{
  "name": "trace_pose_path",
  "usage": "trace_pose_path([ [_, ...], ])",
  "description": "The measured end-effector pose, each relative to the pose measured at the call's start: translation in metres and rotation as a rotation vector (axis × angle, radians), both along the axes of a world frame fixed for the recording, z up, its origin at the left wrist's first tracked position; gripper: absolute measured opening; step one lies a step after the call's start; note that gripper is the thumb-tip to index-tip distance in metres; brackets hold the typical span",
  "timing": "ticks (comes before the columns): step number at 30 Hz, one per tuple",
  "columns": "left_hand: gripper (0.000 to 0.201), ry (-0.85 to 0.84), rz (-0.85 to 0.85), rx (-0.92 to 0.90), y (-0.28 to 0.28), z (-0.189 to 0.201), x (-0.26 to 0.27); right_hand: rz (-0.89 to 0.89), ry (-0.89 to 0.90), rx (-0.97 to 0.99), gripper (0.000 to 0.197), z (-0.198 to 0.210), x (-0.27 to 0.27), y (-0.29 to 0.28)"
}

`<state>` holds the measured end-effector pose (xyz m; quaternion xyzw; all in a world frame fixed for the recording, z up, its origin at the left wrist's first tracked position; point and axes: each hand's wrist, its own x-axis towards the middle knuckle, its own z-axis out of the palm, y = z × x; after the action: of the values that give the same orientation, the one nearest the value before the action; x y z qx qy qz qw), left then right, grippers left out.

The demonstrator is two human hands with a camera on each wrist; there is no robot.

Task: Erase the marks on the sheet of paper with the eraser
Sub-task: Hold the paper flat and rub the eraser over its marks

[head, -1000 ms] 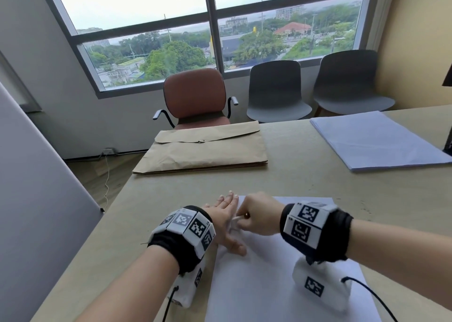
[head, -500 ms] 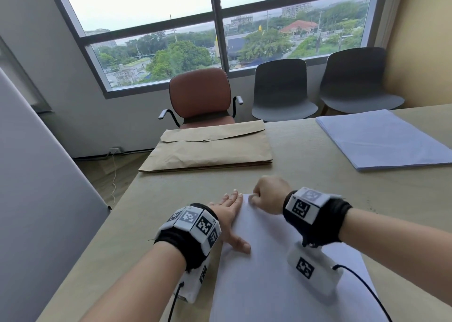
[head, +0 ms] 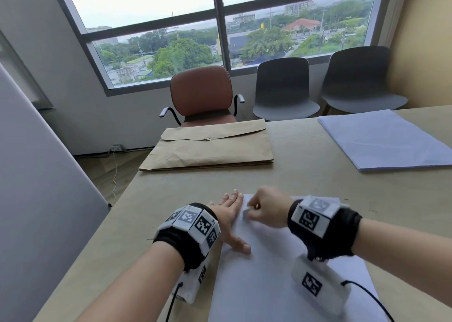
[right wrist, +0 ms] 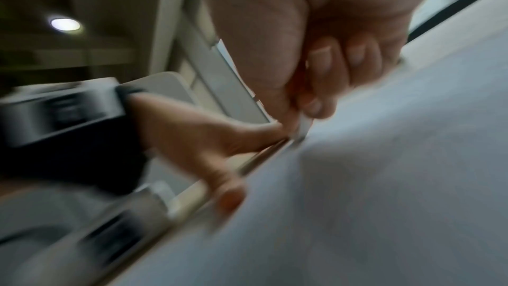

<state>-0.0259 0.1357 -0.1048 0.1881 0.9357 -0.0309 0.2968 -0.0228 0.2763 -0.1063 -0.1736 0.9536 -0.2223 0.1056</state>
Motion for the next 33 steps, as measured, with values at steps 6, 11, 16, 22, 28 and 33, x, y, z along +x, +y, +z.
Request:
trace_pose_path([
  [6, 0.119, -0.002, 0.002, -0.004, 0.000, 0.000, -0.002, 0.049, -0.001, 0.008, 0.026, 0.003, -0.007, 0.006],
  [11, 0.120, 0.000, 0.000, -0.008, 0.000, -0.001, -0.002, 0.016, 0.000, -0.032, 0.027, -0.001, -0.007, 0.008],
  [16, 0.121, 0.004, -0.003, -0.022, 0.001, -0.003, -0.003, 0.162, -0.033, -0.018, 0.028, -0.004, 0.015, 0.002],
  [22, 0.120, 0.004, -0.001, 0.000, 0.000, -0.002, -0.002, -0.119, 0.032, -0.017, 0.024, -0.001, -0.014, -0.005],
  [28, 0.119, -0.009, 0.006, -0.007, 0.001, -0.003, -0.003, -0.061, -0.038, -0.054, 0.030, 0.002, 0.008, -0.009],
  [33, 0.119, -0.002, 0.008, -0.001, 0.001, -0.002, -0.002, -0.141, -0.013, -0.060, 0.028, -0.001, 0.001, -0.013],
])
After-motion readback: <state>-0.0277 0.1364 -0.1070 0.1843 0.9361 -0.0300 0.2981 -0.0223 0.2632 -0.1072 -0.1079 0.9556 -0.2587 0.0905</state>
